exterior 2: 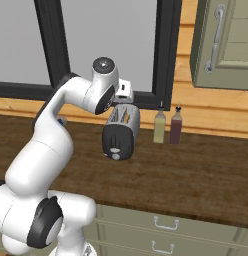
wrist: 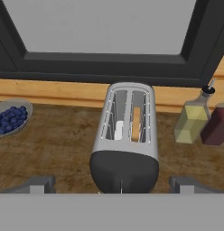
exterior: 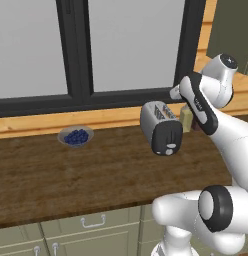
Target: Start the toaster. Once the lever pops up, take the bread to the plate on the dining counter.
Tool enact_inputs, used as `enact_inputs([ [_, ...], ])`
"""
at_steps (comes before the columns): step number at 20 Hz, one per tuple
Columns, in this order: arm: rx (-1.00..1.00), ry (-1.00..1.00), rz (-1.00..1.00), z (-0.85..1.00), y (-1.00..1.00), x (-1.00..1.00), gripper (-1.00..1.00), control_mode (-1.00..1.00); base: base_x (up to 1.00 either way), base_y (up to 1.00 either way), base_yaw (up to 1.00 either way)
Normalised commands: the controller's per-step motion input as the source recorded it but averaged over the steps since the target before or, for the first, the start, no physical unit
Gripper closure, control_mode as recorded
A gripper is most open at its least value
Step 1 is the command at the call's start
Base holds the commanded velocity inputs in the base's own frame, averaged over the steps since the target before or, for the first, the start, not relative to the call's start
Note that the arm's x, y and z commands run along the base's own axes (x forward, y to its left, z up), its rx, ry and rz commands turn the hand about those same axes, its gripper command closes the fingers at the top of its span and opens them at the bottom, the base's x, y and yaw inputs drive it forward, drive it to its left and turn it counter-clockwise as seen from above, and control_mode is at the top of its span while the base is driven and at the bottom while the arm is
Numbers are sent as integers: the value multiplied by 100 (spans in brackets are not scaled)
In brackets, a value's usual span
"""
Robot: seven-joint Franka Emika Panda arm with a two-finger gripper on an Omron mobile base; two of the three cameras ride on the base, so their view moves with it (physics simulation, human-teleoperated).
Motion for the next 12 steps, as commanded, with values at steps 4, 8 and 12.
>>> enact_inputs([
  [4, 0, 0, 0, 0, 0, 0, -100, -100, 0, 0, 0],
  [8, 0, 0, 0, 0, 0, 0, -100, -100, 0, 0, 0],
  [12, 0, 0, 0, 0, 0, 0, -100, -100, 0, 0, 0],
])
